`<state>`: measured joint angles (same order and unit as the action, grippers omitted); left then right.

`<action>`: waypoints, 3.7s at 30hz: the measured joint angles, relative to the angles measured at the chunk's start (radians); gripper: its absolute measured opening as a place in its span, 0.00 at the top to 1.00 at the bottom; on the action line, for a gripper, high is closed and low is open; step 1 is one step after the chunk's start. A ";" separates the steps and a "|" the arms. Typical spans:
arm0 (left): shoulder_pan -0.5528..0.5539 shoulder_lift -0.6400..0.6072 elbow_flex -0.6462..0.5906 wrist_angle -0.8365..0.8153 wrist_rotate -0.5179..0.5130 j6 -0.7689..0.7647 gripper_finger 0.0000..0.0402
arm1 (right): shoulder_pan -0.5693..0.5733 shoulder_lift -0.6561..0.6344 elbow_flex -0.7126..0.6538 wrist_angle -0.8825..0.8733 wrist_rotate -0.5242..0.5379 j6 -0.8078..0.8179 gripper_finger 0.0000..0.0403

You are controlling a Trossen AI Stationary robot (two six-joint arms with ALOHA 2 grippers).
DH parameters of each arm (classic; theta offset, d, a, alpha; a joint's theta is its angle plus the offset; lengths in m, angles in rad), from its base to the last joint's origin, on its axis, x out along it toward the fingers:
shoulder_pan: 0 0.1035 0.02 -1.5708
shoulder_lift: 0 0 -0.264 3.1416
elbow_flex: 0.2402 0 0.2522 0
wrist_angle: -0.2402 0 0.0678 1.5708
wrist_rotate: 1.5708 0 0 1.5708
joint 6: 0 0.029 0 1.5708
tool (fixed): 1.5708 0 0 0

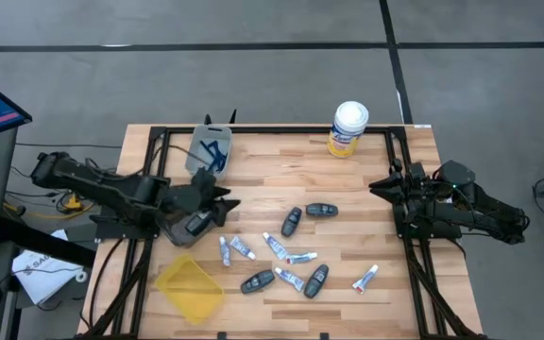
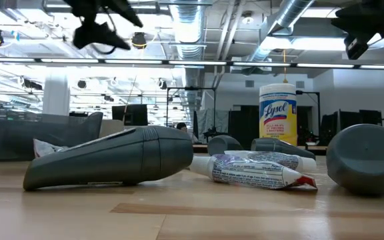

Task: Pick & Place Travel size toiletries
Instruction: Put the deodorant into the black bin

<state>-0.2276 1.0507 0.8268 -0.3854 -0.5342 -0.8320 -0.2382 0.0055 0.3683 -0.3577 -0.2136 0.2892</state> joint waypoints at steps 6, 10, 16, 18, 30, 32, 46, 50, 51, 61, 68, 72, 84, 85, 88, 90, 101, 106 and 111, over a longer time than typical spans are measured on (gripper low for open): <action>0.000 0.032 -0.002 0.152 0.000 0.087 0.34 | 0.001 0.000 0.000 -0.001 0.006 0.000 0.84; -0.003 -0.010 -0.002 0.234 0.045 0.094 0.37 | 0.000 0.006 0.000 0.000 0.081 0.062 0.84; -0.009 -0.117 -0.001 0.251 0.053 0.126 0.42 | 0.001 0.165 0.000 -0.003 0.130 0.035 0.84; -0.009 -0.145 -0.001 0.256 0.053 0.148 0.43 | 0.000 0.259 0.001 0.000 0.138 0.017 0.84; -0.010 -0.205 -0.001 0.254 0.053 0.227 0.37 | 0.002 0.774 0.211 -0.102 0.136 -0.198 0.66; -0.010 -0.205 -0.001 0.252 0.053 0.227 0.35 | 0.002 0.847 0.258 -0.142 0.136 -0.235 0.58; -0.010 -0.205 -0.002 0.250 0.053 0.229 0.32 | 0.002 1.182 0.422 -0.310 0.133 -0.365 0.30; -0.010 -0.205 -0.002 0.250 0.063 0.229 0.31 | 0.002 1.225 0.422 -0.351 0.133 -0.369 0.30; -0.010 -0.205 -0.002 0.251 0.063 0.229 0.31 | 0.002 1.235 0.422 -0.363 0.133 -0.372 0.30; -0.010 -0.205 -0.002 0.251 0.062 0.229 0.32 | 0.002 1.369 0.422 -0.367 0.133 -0.429 0.30; -0.010 -0.205 -0.002 0.252 0.062 0.227 0.32 | 0.007 1.453 0.422 -0.325 0.089 -0.465 0.30; -0.010 -0.205 -0.002 0.251 0.062 0.226 0.32 | 0.030 1.487 0.422 -0.301 0.082 -0.480 0.30; -0.010 -0.205 -0.002 0.252 0.061 0.226 0.32 | 0.067 1.614 0.422 -0.146 0.087 -0.484 0.30; -0.010 -0.205 -0.002 0.252 0.061 0.226 0.32 | 0.070 1.624 0.424 -0.143 0.090 -0.481 0.30; -0.010 -0.205 -0.002 0.252 0.061 0.226 0.32 | 0.077 1.652 0.427 -0.140 0.105 -0.479 0.30; -0.010 -0.205 -0.002 0.252 0.061 0.226 0.32 | 0.082 1.659 0.427 -0.140 0.130 -0.472 0.31; -0.010 -0.205 -0.002 0.252 0.061 0.225 0.32 | 0.079 1.641 0.423 -0.127 0.140 -0.457 0.55; -0.010 -0.205 -0.002 0.253 0.061 0.226 0.32 | 0.081 1.641 0.423 -0.131 0.140 -0.431 0.55; -0.010 -0.205 -0.002 0.252 0.061 0.225 0.32 | 0.081 1.641 0.424 -0.133 0.140 -0.410 0.55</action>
<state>-0.2371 0.8459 0.8249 -0.1329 -0.4732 -0.6067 -0.1574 1.6470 0.7927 -0.4908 -0.0735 -0.1205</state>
